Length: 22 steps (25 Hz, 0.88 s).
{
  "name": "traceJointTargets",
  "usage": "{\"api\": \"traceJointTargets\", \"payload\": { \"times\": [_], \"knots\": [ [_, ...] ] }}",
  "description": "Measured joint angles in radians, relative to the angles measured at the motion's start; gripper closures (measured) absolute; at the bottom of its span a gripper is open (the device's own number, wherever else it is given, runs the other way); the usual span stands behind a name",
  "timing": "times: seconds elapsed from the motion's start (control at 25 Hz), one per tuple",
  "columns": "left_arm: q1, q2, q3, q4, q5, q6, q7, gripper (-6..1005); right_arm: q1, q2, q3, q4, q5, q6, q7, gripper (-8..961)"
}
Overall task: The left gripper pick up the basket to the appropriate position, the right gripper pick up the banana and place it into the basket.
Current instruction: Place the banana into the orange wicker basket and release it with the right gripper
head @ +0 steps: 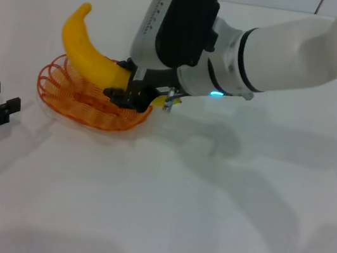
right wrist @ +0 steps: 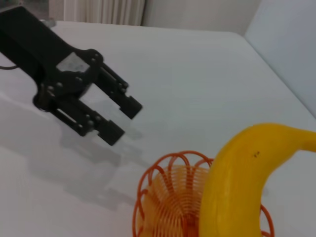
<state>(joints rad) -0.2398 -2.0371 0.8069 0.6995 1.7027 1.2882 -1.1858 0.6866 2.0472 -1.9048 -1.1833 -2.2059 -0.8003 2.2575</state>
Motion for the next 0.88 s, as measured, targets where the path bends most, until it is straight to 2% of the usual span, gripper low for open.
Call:
{"api": "traceJointTargets", "payload": {
  "times": [0.32, 0.84, 0.88],
  "knots": [
    [-0.008, 0.0, 0.0, -0.012, 0.001, -0.001, 0.002, 413, 0.023, 0.002, -0.074, 0.035, 0.0, 0.074, 0.017, 455],
    [-0.006, 0.0, 0.0, -0.017, 0.002, -0.001, 0.007, 412, 0.009, -0.002, -0.079, 0.024, 0.013, 0.098, 0.026, 450],
    [-0.004, 0.0, 0.0, -0.017, 0.002, -0.002, 0.007, 412, -0.001, -0.004, -0.077, 0.006, 0.012, 0.091, 0.026, 401]
  ]
}}
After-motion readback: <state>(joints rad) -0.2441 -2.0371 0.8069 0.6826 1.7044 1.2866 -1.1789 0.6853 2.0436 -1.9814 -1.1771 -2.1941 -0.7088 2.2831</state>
